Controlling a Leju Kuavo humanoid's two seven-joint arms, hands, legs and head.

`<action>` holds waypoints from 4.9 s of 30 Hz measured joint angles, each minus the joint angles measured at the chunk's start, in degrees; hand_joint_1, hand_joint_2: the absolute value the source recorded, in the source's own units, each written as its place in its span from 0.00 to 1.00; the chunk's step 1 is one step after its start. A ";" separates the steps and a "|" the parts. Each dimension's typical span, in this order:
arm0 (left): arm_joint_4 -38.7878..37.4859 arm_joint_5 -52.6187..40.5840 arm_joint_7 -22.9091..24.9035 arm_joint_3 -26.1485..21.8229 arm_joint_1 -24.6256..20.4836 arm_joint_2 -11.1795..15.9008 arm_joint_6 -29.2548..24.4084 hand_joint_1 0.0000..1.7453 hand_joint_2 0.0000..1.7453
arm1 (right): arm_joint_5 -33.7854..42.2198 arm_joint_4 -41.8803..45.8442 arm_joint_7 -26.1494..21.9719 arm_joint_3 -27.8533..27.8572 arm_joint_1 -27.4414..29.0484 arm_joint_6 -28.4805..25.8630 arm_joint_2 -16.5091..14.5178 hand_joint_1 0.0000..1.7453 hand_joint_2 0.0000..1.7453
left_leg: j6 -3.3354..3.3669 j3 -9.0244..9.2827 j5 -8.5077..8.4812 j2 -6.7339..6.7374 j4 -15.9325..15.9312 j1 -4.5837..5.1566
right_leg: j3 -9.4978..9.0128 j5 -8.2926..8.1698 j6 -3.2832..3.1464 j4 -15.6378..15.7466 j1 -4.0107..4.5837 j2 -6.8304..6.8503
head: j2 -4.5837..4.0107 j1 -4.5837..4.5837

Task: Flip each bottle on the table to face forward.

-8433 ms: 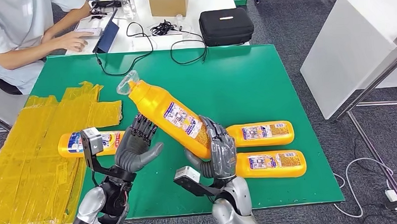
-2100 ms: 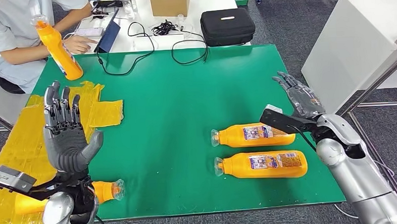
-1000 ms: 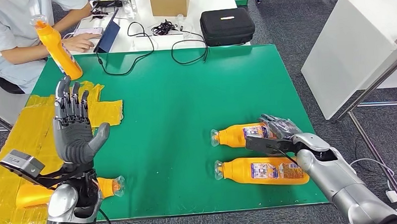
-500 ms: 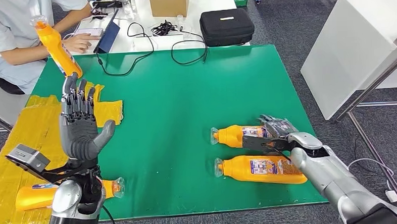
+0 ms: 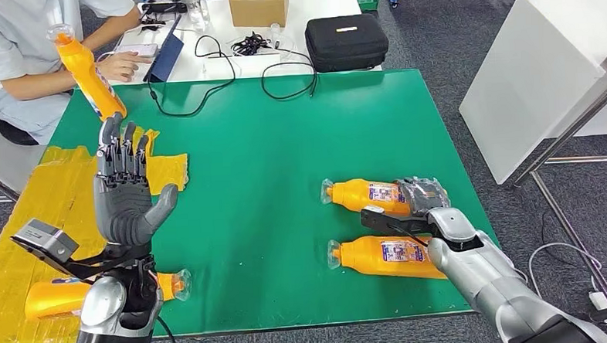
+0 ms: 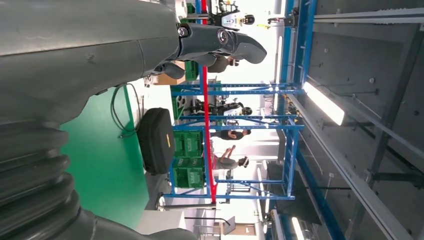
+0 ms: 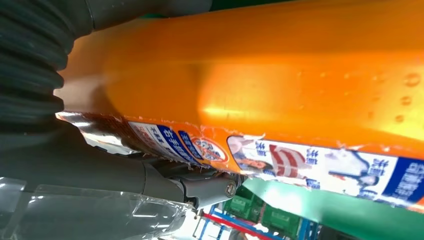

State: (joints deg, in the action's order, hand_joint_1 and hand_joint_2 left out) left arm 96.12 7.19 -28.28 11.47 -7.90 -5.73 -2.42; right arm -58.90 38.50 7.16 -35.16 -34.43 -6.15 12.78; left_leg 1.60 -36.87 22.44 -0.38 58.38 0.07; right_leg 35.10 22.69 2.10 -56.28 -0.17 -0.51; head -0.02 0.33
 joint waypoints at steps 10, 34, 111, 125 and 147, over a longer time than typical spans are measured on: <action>0.01 -0.04 0.25 0.00 0.24 -0.10 -0.01 0.00 1.00 | -2.65 0.86 0.13 4.35 1.32 -2.27 -1.70 1.00 1.00 | 0.00 -0.12 0.01 -0.09 0.00 0.00 | 0.09 0.02 0.01 0.00 0.00 0.01 | 0.00 0.00; 0.01 -0.17 5.65 1.75 1.80 0.22 5.73 0.00 1.00 | 1.80 25.44 -7.14 20.23 14.98 -21.01 -5.53 1.00 1.00 | -0.02 -0.21 0.03 -0.18 0.00 0.00 | 0.15 0.07 0.01 0.00 0.00 0.05 | 0.00 0.01; -7.95 2.40 10.23 12.92 -10.16 4.39 5.96 0.00 1.00 | 26.16 20.19 -23.09 -7.17 7.32 -11.75 -27.59 1.00 1.00 | -0.12 -0.30 0.04 -0.08 -0.01 -0.11 | 0.34 0.08 -0.02 -0.02 0.06 0.01 | 0.00 0.02; -8.07 2.38 10.22 12.84 -10.07 4.39 5.93 0.39 1.00 | 26.05 19.57 -23.04 -7.46 7.03 -11.73 -27.57 1.00 1.00 | -0.12 -0.30 0.04 -0.08 -0.01 -0.11 | 0.35 0.08 -0.02 -0.02 0.06 0.01 | 0.00 0.02; -8.08 4.72 8.48 11.80 -8.35 4.37 3.03 1.00 1.00 | 26.36 17.06 -23.00 -8.69 6.64 -11.75 -27.75 1.00 1.00 | -0.12 -0.30 0.04 -0.04 -0.01 -0.11 | 0.37 0.08 -0.03 -0.02 0.06 0.00 | 0.00 0.02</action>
State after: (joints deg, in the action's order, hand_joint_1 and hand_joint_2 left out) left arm 88.04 11.91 -19.80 23.28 -16.25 -1.36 0.61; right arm -32.55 55.56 -15.84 -43.85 -27.79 -17.90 -14.97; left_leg 1.48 -37.18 22.47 -0.42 58.37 -0.04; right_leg 35.47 22.77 2.08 -56.30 -0.11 -0.51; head -0.02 0.35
